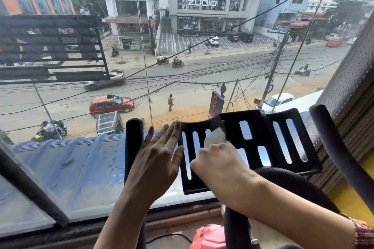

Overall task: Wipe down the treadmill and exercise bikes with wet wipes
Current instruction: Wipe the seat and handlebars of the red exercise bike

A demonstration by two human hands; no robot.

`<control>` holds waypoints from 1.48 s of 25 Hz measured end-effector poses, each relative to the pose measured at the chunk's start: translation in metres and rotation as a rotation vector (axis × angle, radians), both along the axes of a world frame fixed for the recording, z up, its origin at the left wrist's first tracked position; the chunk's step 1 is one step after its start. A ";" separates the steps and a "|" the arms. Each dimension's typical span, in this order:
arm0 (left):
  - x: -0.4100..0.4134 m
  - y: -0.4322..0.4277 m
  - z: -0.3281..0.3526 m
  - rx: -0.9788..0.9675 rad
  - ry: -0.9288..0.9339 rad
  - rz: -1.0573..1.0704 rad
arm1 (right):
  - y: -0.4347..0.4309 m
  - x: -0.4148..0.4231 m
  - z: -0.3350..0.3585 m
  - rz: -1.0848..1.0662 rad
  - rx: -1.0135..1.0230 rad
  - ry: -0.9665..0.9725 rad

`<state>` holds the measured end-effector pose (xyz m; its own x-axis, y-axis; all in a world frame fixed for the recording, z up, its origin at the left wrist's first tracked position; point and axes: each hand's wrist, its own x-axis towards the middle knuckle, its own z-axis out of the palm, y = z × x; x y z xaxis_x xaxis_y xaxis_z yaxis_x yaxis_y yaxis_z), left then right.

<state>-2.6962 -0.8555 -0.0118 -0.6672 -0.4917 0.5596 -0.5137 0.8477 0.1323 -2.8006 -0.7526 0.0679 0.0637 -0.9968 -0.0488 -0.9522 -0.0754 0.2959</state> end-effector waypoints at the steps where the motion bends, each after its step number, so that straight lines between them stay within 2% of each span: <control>1: 0.000 0.000 0.000 0.001 -0.002 -0.002 | 0.006 -0.001 -0.002 0.021 0.058 -0.075; 3: 0.000 0.000 0.000 0.016 -0.005 -0.004 | 0.012 -0.005 0.009 -0.098 0.155 -0.339; 4: 0.000 0.001 0.000 0.024 -0.004 -0.005 | 0.010 -0.011 0.013 -0.141 0.103 -0.474; 6: 0.000 0.000 0.000 0.024 0.006 -0.005 | -0.002 -0.026 0.005 -0.139 -0.307 -0.690; 7: 0.000 0.000 0.000 0.015 0.012 -0.004 | -0.011 -0.031 -0.002 -0.116 -0.478 -0.733; 8: 0.000 0.000 0.001 0.000 0.015 -0.005 | -0.019 -0.033 -0.008 -0.088 -0.565 -0.767; 9: 0.000 0.000 0.001 -0.020 0.011 -0.007 | -0.026 -0.032 -0.014 -0.067 -0.568 -0.800; 13: -0.001 0.001 0.001 0.011 0.016 -0.028 | -0.031 -0.030 -0.043 -0.012 -0.389 -0.720; 16: -0.002 -0.001 0.001 0.055 0.049 -0.042 | -0.015 -0.031 -0.033 -0.005 -0.258 -0.797; 18: -0.002 -0.001 0.001 0.045 0.047 -0.045 | -0.004 -0.031 -0.023 -0.034 -0.053 -0.797; 20: -0.002 -0.002 0.001 0.032 0.044 -0.043 | 0.003 -0.027 -0.014 -0.024 0.125 -0.703; 24: 0.000 0.001 0.001 0.022 0.042 -0.042 | 0.003 -0.020 0.006 0.047 0.268 -0.398; 26: 0.000 0.001 0.001 0.021 0.044 -0.045 | 0.003 -0.021 0.021 0.019 0.193 -0.348; 28: 0.000 0.000 0.001 0.018 0.047 -0.043 | -0.001 -0.031 0.024 0.034 -0.058 -0.372; 30: -0.001 -0.001 0.001 0.003 0.054 -0.047 | -0.013 -0.040 0.012 0.043 -0.207 -0.294; 33: -0.001 0.000 0.000 0.004 0.062 -0.058 | -0.022 -0.031 -0.025 -0.028 -0.133 -0.153; 35: 0.000 0.001 0.000 0.009 0.063 -0.052 | -0.013 -0.017 -0.026 -0.098 -0.039 -0.110; 36: 0.000 0.001 0.000 0.009 0.061 -0.048 | -0.009 -0.013 -0.022 -0.077 -0.056 -0.107; 37: -0.001 0.001 0.000 0.010 0.059 -0.048 | -0.006 -0.010 -0.012 -0.065 -0.027 -0.189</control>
